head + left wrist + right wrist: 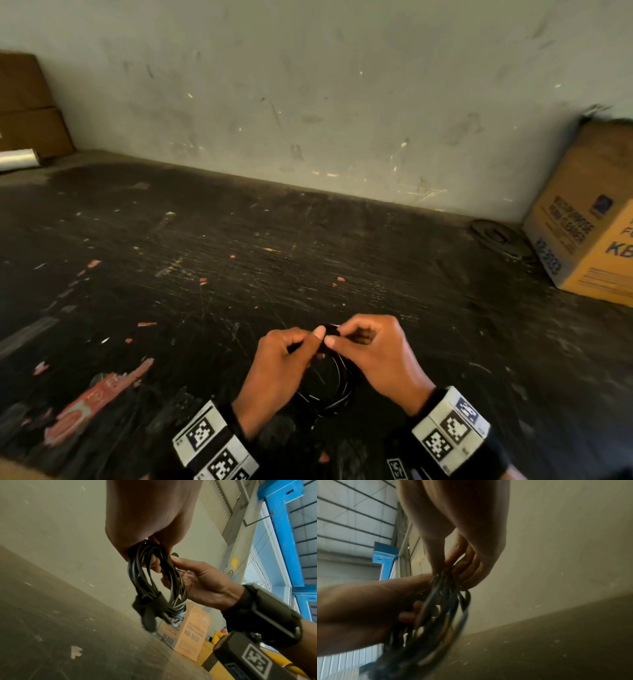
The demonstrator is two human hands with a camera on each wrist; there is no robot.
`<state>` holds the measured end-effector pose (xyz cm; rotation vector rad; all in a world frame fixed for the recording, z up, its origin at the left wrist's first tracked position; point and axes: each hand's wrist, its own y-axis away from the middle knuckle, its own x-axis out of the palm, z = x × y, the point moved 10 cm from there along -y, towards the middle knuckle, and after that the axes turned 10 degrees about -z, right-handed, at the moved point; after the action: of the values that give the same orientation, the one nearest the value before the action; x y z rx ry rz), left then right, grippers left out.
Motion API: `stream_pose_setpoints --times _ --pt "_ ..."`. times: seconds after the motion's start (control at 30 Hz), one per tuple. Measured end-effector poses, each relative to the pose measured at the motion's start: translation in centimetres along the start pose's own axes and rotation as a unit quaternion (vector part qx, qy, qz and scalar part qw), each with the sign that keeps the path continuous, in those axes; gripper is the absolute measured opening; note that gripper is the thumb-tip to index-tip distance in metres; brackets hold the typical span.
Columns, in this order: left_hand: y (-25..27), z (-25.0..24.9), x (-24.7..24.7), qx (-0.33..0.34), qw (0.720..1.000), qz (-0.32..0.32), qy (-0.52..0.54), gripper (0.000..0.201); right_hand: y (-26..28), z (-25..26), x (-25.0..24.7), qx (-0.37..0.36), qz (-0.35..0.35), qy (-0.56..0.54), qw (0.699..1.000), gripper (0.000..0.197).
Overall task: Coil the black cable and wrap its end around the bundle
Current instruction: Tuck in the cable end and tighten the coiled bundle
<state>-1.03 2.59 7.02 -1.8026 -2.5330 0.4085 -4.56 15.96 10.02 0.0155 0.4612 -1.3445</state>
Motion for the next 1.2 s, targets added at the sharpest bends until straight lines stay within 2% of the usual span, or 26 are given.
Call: stream_pose_setpoints --times 0.1,0.27,0.33,0.43,0.5,0.63,0.73,0.83,0.93,1.03,1.2 --pt "0.0 0.3 0.2 0.019 1.000 0.021 -0.010 0.037 -0.1 -1.3 -0.2 0.059 -0.027 -0.033 0.997 0.015" --pt "-0.4 1.8 0.6 0.005 0.999 0.035 -0.036 0.033 0.5 -3.2 0.7 0.115 -0.009 -0.055 0.992 0.026" --pt "-0.5 3.4 0.7 -0.042 0.998 0.032 -0.036 0.033 0.6 -4.0 0.7 0.126 -0.016 -0.047 0.991 0.023" --pt "0.1 5.6 0.9 -0.128 0.991 0.028 0.017 0.021 0.7 -5.6 0.1 0.146 -0.041 -0.038 0.988 0.018" --pt "0.4 6.4 1.0 -0.154 0.987 0.029 0.036 0.014 0.9 -6.8 0.0 0.166 -0.045 -0.043 0.984 0.016" --pt "0.5 7.7 1.0 -0.179 0.982 0.006 0.060 0.020 1.4 -8.9 0.2 0.202 -0.070 -0.076 0.974 0.015" --pt "0.8 9.3 1.1 -0.221 0.973 -0.021 0.068 0.019 1.8 -11.0 0.8 0.243 -0.080 -0.080 0.963 0.017" --pt "1.7 12.4 0.3 -0.301 0.949 -0.041 0.079 0.019 2.1 -14.3 0.4 0.302 -0.122 -0.100 0.940 0.018" --pt "3.3 14.9 0.4 -0.378 0.924 0.005 0.065 0.027 2.2 -17.2 -0.4 0.361 -0.163 -0.125 0.909 0.017" --pt "3.2 16.2 0.0 -0.374 0.926 -0.007 0.051 0.019 2.6 -19.0 0.1 0.391 -0.173 -0.137 0.893 0.017" --pt "1.1 18.8 -1.7 -0.342 0.938 -0.037 -0.037 0.018 3.9 -20.7 1.7 0.409 -0.126 -0.054 0.902 0.015"
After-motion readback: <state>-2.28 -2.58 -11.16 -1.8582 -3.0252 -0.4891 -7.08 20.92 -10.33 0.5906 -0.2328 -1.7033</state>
